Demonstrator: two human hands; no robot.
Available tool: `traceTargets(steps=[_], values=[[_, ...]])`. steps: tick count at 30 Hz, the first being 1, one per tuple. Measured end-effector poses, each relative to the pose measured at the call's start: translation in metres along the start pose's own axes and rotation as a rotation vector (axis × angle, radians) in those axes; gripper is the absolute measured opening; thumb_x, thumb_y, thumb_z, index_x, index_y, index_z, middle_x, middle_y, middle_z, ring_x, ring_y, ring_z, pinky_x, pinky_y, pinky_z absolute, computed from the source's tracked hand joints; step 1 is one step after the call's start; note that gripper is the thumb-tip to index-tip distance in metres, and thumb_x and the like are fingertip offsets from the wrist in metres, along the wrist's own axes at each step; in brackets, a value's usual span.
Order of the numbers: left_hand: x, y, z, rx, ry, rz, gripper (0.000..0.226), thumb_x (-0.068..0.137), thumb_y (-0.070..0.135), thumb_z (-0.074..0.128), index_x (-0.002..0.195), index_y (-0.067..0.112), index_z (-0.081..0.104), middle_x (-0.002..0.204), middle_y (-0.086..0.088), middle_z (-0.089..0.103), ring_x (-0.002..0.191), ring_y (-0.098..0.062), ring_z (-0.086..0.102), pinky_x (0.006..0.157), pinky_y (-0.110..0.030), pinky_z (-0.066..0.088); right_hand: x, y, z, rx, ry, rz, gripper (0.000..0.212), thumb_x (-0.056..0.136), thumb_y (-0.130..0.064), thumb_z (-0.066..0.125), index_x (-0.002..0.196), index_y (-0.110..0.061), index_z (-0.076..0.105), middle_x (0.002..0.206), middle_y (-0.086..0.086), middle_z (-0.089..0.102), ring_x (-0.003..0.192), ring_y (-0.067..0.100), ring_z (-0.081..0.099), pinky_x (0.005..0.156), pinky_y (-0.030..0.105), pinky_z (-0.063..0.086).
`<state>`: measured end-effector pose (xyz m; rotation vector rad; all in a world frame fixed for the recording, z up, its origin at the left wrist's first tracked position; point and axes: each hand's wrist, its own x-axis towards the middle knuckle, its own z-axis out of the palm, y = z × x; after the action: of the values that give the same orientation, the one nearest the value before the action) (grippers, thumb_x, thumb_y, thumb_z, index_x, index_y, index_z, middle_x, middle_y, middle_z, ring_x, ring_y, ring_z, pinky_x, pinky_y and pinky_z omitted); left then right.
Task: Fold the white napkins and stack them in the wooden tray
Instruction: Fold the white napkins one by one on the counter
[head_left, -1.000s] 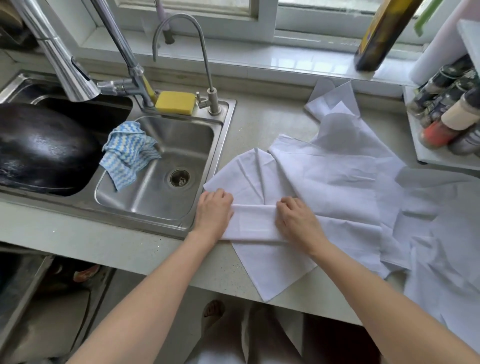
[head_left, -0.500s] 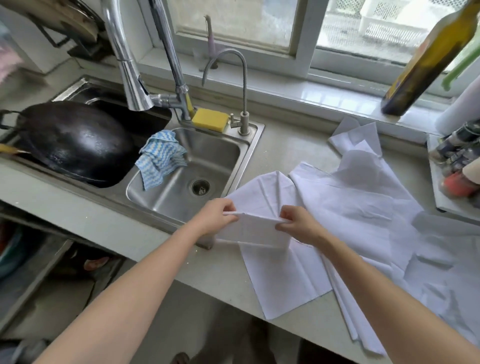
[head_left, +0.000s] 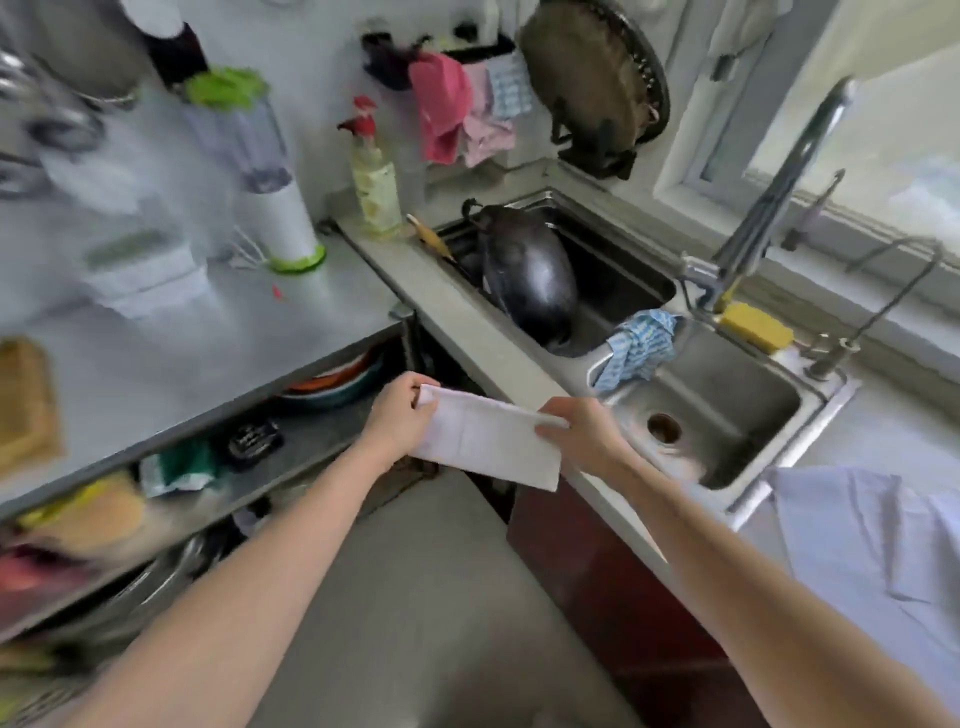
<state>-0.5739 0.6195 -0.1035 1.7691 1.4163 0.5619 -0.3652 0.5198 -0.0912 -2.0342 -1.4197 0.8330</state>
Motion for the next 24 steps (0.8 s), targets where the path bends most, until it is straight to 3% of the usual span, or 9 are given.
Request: traceTargets(steps=[3,8,11,13,18,21,24], values=[[-0.006,-0.061,-0.097,0.055,0.11,-0.045,0.027,0.093,0.003,0.046,0.114,0.007,0.063,0.116,-0.01,0.064,0.108,-0.026,0.057,0.082,-0.027,0.041,0.022,-0.084,0.074,-0.057,-0.096,-0.096,0.011,0.088,-0.006,0.058,0.082,0.0,0.066,0.077,0.009,0.059,0.073,0.018,0.053,0.057,0.027,0.034],[-0.028,-0.152,-0.223,0.052,0.284,-0.188,0.025,0.093,0.002,0.048,0.116,0.006,0.057,0.113,-0.011,0.062,0.106,-0.027,0.056,0.08,-0.026,0.038,0.051,-0.201,0.182,-0.18,-0.265,-0.246,0.01,0.083,-0.009,0.061,0.077,-0.004,0.067,0.077,0.011,0.066,0.074,0.025,0.061,0.058,0.026,0.04],[-0.04,-0.201,-0.282,0.011,0.448,-0.249,0.012,0.088,0.002,0.058,0.099,0.006,0.055,0.098,-0.003,0.057,0.099,-0.024,0.057,0.072,-0.018,0.033,0.073,-0.256,0.241,-0.235,-0.356,-0.325,0.009,0.083,-0.011,0.062,0.079,-0.01,0.069,0.072,0.004,0.064,0.068,0.02,0.057,0.053,0.023,0.038],[-0.045,-0.23,-0.318,-0.01,0.532,-0.296,0.015,0.086,0.002,0.061,0.092,0.011,0.051,0.092,-0.002,0.056,0.092,-0.023,0.056,0.07,-0.018,0.031,0.09,-0.29,0.284,-0.269,-0.433,-0.379,0.007,0.085,-0.013,0.061,0.08,-0.013,0.066,0.064,-0.005,0.055,0.065,0.016,0.05,0.049,0.02,0.033],[-0.034,-0.3,-0.402,0.002,0.642,-0.421,0.019,0.091,-0.004,0.05,0.083,0.01,0.06,0.095,-0.011,0.065,0.09,-0.024,0.058,0.067,-0.017,0.032,0.133,-0.371,0.381,-0.207,-0.49,-0.507,0.011,0.082,-0.008,0.061,0.093,-0.01,0.064,0.08,0.001,0.058,0.078,0.019,0.053,0.065,0.025,0.038],[-0.028,-0.333,-0.451,0.025,0.696,-0.498,0.03,0.091,-0.01,0.041,0.088,0.005,0.067,0.104,-0.009,0.067,0.095,-0.019,0.056,0.074,-0.015,0.034,0.149,-0.421,0.43,-0.229,-0.587,-0.577,0.004,0.083,-0.007,0.06,0.082,-0.011,0.061,0.075,0.002,0.053,0.073,0.018,0.048,0.06,0.024,0.033],[-0.019,-0.365,-0.492,0.044,0.748,-0.49,0.032,0.091,-0.01,0.041,0.088,0.006,0.068,0.106,-0.007,0.067,0.1,-0.022,0.058,0.083,-0.021,0.04,0.162,-0.462,0.473,-0.273,-0.628,-0.592,0.033,0.083,-0.009,0.06,0.062,-0.022,0.039,0.063,-0.004,0.043,0.07,0.018,0.043,0.057,0.027,0.028]])
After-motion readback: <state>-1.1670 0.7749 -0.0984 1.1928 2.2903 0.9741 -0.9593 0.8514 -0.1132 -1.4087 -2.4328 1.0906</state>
